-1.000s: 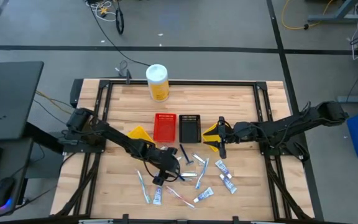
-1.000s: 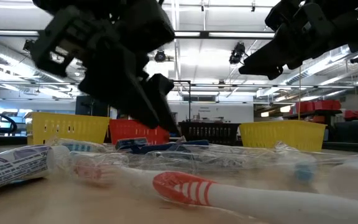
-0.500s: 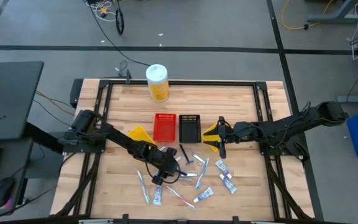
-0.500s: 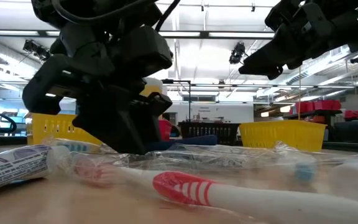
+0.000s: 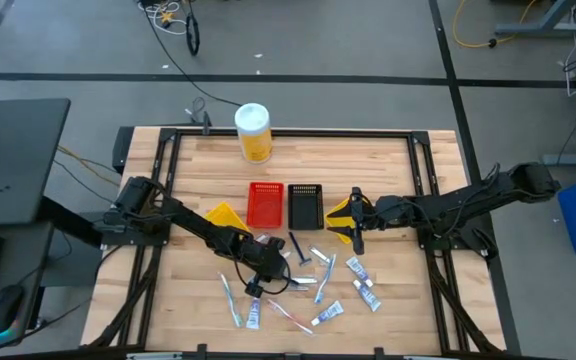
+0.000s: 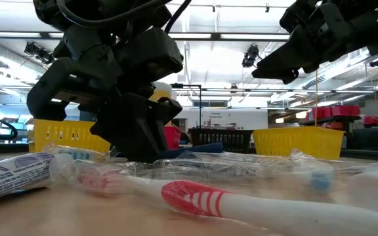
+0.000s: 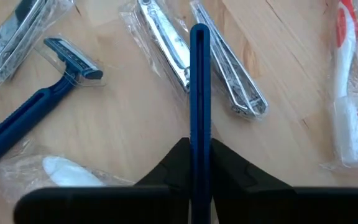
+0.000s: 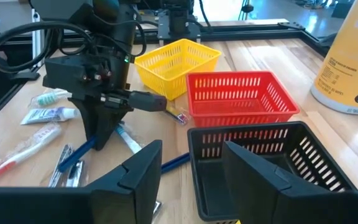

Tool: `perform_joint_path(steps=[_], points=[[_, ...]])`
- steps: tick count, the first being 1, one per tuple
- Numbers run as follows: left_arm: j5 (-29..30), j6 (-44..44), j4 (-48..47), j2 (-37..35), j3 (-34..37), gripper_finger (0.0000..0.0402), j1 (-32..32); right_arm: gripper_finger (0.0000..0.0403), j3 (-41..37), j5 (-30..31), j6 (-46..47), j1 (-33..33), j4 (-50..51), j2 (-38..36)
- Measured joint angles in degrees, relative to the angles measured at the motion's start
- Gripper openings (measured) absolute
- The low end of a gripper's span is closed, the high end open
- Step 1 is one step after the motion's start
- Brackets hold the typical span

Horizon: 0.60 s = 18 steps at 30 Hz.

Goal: Pick & Place Travel size toiletries
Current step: Put the blue razor into the left yellow bin

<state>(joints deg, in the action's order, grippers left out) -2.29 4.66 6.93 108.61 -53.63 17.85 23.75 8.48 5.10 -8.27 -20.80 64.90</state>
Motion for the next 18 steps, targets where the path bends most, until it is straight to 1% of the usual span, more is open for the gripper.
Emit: perform_joint_path(steps=[3,6,9,13,16,18], points=[[0.1,0.0,0.3,-0.4,0.0,0.0043,0.0,0.0174,0.0,0.0,0.0,0.0,0.0,0.0],[0.6,0.2,-0.5,-2.4,0.1,0.0056,0.0,0.0175,0.0,0.0,0.0,0.0,0.0,0.0],[3.0,1.1,-3.1,-5.2,0.0,0.0055,0.0,0.0177,0.0,0.0,0.0,0.0,0.0,0.0],[5.3,1.9,-10.0,-11.1,0.0,0.0041,-0.4,0.0174,0.0,0.0,0.0,0.0,0.1,0.0],[7.6,0.2,-17.3,-16.6,0.1,0.0042,-1.1,0.0172,0.0,0.0,0.0,0.0,0.0,0.0],[9.7,-0.7,-21.1,-20.3,0.0,0.0051,-1.4,0.0172,0.0,0.0,0.0,0.0,0.0,0.0]])
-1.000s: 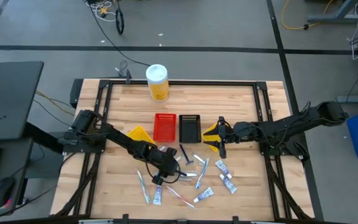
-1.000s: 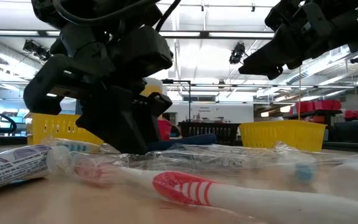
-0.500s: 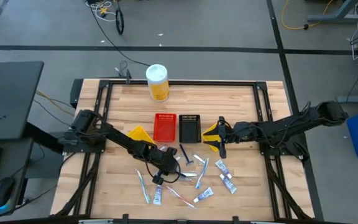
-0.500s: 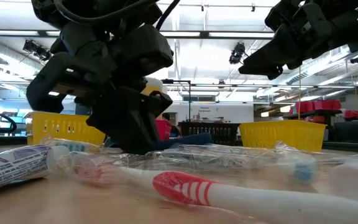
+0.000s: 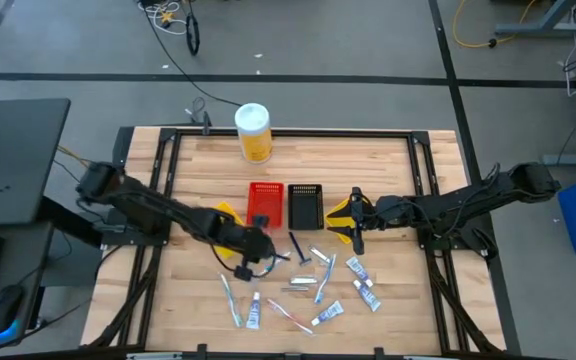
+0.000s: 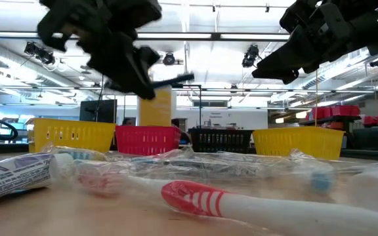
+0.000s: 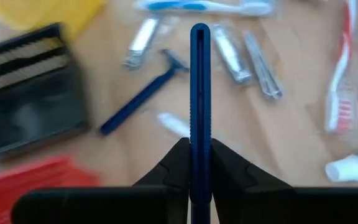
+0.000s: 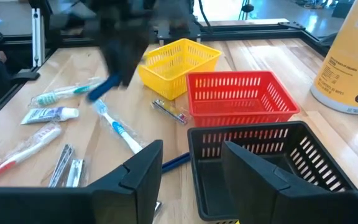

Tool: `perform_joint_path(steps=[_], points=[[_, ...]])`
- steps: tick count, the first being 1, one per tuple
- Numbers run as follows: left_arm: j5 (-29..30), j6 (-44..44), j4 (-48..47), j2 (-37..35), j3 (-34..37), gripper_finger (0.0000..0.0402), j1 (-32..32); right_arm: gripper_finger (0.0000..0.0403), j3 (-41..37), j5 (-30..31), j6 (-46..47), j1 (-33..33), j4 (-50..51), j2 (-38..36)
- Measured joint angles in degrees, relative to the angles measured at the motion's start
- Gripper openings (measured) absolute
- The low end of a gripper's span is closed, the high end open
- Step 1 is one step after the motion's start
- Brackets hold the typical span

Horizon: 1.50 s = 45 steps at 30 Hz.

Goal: Pick & Place Travel size toiletries
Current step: Put the blue razor into the left yellow bin

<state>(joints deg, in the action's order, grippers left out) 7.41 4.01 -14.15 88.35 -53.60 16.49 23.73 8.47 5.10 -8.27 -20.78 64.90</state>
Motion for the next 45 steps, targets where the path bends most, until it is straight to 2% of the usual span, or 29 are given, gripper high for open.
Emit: perform_joint_path(steps=[5,9,15,21,25,31,35,45], points=[[4.0,0.6,-11.3,-8.3,0.0,0.0052,-1.0,0.0174,0.0,0.0,0.0,0.0,-0.1,0.0],[4.5,-0.2,-21.0,-13.1,0.0,0.0041,-2.9,0.0171,0.0,0.0,0.0,0.0,0.0,0.0],[2.8,-0.1,-33.6,-14.9,0.8,0.0061,-7.2,0.0174,0.0,0.4,0.0,0.2,0.1,0.0],[-1.3,5.2,-33.9,-14.1,6.9,0.0051,-11.7,0.0171,0.0,0.5,0.0,0.5,0.3,0.0],[-1.3,5.7,-30.7,-14.1,11.7,0.0041,-13.5,0.0171,0.0,0.5,0.0,0.5,0.4,0.0],[-1.9,10.1,-22.8,-14.1,16.4,0.0064,-13.9,0.0170,0.0,0.5,-0.2,0.5,0.4,0.0],[-2.1,11.6,-19.4,-14.1,18.0,0.0069,-13.9,0.0170,0.0,0.5,-0.2,0.5,0.4,0.0],[-2.6,7.7,-19.2,-14.1,18.3,0.0072,-13.9,0.0166,0.0,0.5,-1.7,0.5,0.0,0.0]])
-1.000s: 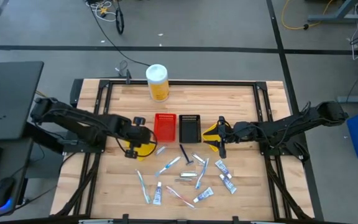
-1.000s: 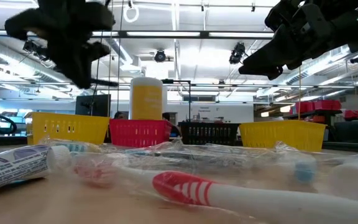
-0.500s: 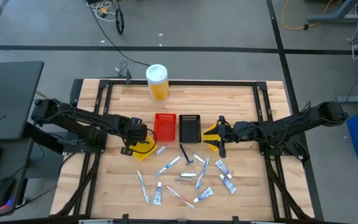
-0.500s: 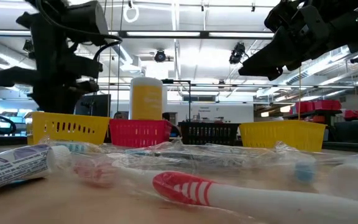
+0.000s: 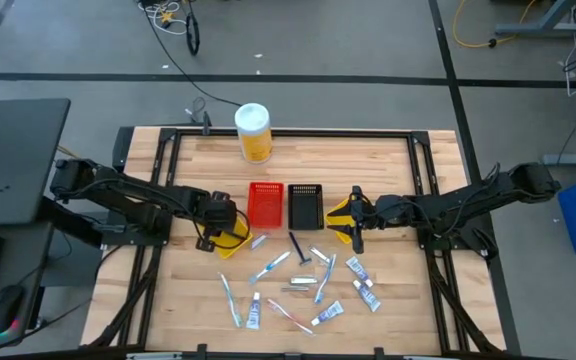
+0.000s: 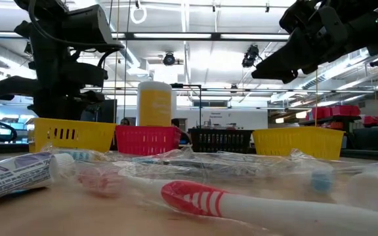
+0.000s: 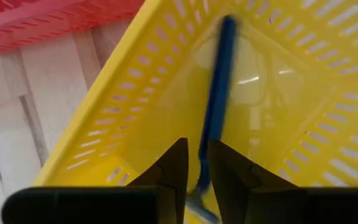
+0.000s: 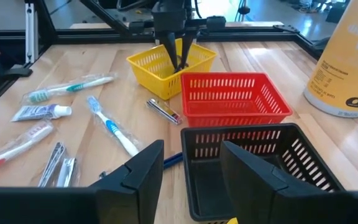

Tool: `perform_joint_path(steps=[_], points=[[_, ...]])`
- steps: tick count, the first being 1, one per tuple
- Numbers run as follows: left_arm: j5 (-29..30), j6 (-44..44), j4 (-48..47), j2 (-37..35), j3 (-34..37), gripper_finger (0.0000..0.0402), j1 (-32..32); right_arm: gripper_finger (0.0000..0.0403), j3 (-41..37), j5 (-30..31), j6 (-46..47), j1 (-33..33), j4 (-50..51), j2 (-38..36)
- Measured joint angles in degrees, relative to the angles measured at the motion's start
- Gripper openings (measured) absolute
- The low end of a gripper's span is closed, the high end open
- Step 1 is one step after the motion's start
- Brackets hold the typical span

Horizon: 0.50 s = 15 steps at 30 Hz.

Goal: Pick & Place Travel size toiletries
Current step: Put the blue razor into the left yellow bin, then put the blue toothbrush into the red bin

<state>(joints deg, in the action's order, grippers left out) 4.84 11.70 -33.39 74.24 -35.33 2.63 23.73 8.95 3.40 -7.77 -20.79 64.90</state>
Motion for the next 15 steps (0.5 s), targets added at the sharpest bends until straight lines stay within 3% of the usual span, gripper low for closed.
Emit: perform_joint_path(steps=[9,15], points=[[0.4,-0.1,0.0,0.0,-0.1,0.0073,0.0,0.0164,0.0,0.0,0.0,0.0,0.0,0.0],[0.5,-0.1,-0.6,0.0,-3.8,0.0073,0.0,0.0163,0.0,0.0,0.0,0.0,0.0,0.0]])
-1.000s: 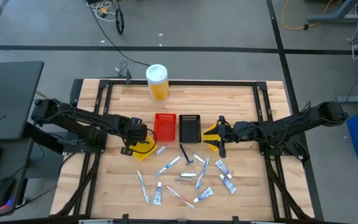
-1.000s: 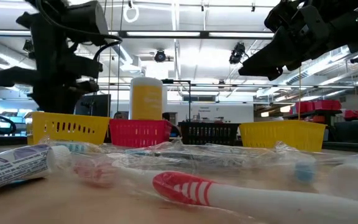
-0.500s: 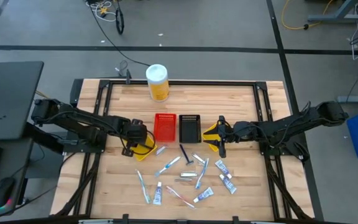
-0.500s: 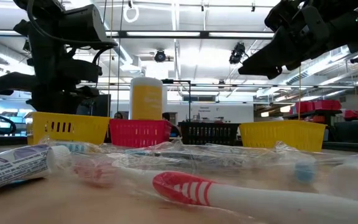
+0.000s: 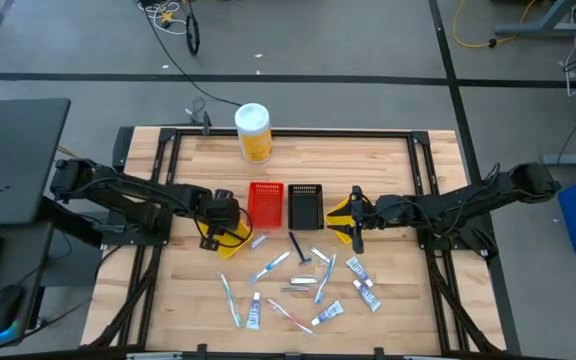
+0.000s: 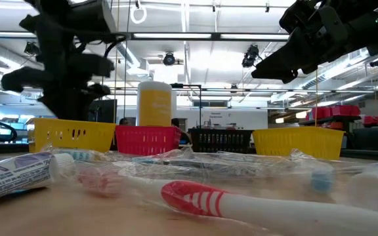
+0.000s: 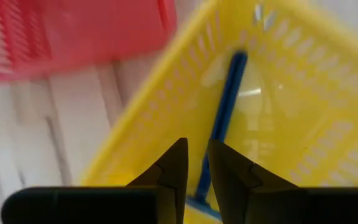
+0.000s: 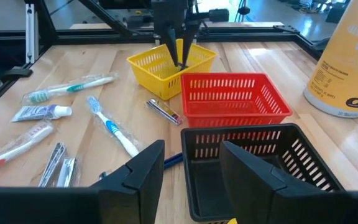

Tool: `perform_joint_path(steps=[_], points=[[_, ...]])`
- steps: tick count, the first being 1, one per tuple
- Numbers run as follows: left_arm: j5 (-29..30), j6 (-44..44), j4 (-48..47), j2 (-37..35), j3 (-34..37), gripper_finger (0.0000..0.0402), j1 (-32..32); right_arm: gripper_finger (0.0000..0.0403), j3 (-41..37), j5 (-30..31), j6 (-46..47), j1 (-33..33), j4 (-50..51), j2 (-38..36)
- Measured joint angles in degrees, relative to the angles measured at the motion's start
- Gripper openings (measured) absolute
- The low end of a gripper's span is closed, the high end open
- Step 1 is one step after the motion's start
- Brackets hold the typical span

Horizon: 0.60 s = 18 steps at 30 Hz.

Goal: Pick & Place Travel size toiletries
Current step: Put the blue toothbrush into the red bin

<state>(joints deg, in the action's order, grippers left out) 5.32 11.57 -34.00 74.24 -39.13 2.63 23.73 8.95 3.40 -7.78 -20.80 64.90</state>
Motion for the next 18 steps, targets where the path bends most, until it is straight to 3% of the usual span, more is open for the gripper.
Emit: perform_joint_path(steps=[8,14,18], points=[[-1.4,-4.9,0.6,0.0,-8.4,0.0073,0.0,0.0161,0.0,0.0,0.0,0.0,0.0,0.0],[-1.8,-19.6,4.2,0.0,-10.3,0.0073,0.0,0.0160,0.0,0.0,0.0,0.0,0.0,0.0],[-6.9,-25.6,6.9,0.0,-10.3,0.0073,0.1,0.0160,0.0,0.0,0.0,0.0,0.0,0.0]])
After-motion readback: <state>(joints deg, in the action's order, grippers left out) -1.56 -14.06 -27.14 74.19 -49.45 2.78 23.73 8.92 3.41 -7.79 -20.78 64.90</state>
